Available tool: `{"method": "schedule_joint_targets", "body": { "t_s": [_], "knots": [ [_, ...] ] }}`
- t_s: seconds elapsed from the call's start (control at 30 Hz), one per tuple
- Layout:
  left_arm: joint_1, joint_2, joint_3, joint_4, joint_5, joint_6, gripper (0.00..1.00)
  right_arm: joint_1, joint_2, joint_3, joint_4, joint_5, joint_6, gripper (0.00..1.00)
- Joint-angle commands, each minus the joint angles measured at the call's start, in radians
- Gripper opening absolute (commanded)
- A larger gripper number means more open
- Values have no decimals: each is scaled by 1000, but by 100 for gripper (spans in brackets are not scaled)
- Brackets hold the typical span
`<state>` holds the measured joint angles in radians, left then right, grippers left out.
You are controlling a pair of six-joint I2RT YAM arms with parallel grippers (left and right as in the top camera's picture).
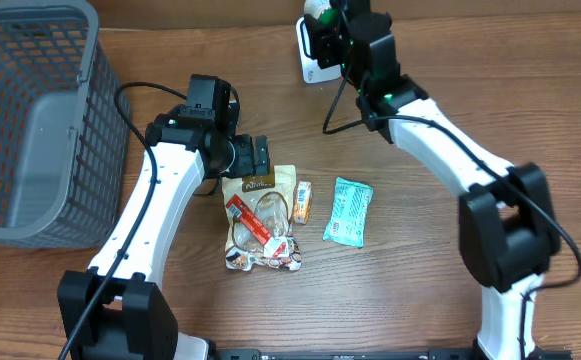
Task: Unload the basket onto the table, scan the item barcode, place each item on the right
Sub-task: 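Lift the jar and carry it to the white scanner with the right gripper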
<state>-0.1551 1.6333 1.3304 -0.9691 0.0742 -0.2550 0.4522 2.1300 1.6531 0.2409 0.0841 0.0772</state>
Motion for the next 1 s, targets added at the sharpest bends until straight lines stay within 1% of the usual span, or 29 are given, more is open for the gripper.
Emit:
{"method": "schedule_joint_targets", "body": {
  "t_s": [0.0, 0.13, 0.2, 0.37, 0.57, 0.7, 0.8, 0.97],
  "knots": [
    [4, -16, 13, 1, 0, -7, 100, 2, 68, 22, 98, 13, -6, 15],
    [4, -16, 13, 1, 0, -7, 100, -1, 152, 22, 266, 13, -7, 15],
    [4, -16, 13, 1, 0, -7, 100, -2, 183, 22, 315, 13, -7, 15],
    [4, -16, 13, 1, 0, -7, 100, -6, 234, 22, 345, 12, 0, 9],
    [4, -16, 13, 1, 0, -7, 100, -14, 264, 22, 367, 12, 0, 8],
    [4, -16, 13, 1, 0, -7, 100, -18, 283, 23, 435, 12, 0, 4],
    [4, -16, 13, 1, 0, -7, 100, -18, 301, 25, 497, 12, 1, 4],
    [4, -16, 13, 1, 0, -7, 100, -20, 331, 32, 515, 13, 5, 4]
  ]
}}
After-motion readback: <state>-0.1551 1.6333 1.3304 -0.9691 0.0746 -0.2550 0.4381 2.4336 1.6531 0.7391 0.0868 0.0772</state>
